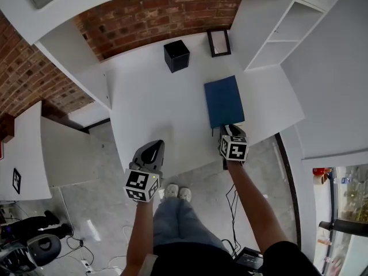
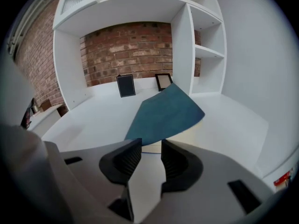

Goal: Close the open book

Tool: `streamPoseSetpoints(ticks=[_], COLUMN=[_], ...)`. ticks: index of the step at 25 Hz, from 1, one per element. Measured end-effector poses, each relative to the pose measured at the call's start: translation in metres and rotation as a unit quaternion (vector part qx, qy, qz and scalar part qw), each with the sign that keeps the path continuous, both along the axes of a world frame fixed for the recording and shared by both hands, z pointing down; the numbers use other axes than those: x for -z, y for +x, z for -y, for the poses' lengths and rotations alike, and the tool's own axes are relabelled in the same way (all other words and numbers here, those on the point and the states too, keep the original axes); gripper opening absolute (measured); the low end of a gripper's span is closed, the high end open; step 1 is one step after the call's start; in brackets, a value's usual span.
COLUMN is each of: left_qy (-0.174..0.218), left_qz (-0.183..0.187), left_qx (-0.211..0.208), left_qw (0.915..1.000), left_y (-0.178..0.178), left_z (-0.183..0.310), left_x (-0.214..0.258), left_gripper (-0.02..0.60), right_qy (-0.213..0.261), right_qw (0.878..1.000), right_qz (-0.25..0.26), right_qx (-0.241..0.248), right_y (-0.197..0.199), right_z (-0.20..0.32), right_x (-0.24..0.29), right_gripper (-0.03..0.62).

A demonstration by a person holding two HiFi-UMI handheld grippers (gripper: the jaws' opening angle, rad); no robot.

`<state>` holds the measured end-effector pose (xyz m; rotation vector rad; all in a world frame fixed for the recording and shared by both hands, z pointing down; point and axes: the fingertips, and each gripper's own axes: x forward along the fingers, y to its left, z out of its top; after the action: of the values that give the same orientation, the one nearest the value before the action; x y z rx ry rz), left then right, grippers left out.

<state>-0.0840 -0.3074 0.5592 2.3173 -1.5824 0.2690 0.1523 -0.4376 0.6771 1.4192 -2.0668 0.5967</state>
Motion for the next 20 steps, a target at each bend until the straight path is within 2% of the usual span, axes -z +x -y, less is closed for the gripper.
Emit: streamPoseSetpoints(ticks=[7, 15, 20], left_qy=[-0.001, 0.005, 0.015], left_qz=[0.002, 0.004, 0.006], left_qx=[-0.004, -0.018, -0.031], left_qw=[1.0, 0.9998, 0.9994], left_y=[-0.001, 0.007, 0.014], left_z=[0.002, 0.006, 0.012], left_x=[0.0, 0.003, 0.013], left_gripper=[0.009, 0.008, 0.008], right_qy=[-0.044, -0.014, 0.021], right_qw=[0.998, 1.0, 1.0], right_qz=[-0.029, -0.018, -0.005], right_qx=[-0.016, -0.011, -0.009], right_y=[0.013, 0.02, 0.022], right_z=[-0.009, -0.007, -0.01], right_x=[-0.016, 0.001, 0.024], right_gripper=[0.133, 0.133, 0.133])
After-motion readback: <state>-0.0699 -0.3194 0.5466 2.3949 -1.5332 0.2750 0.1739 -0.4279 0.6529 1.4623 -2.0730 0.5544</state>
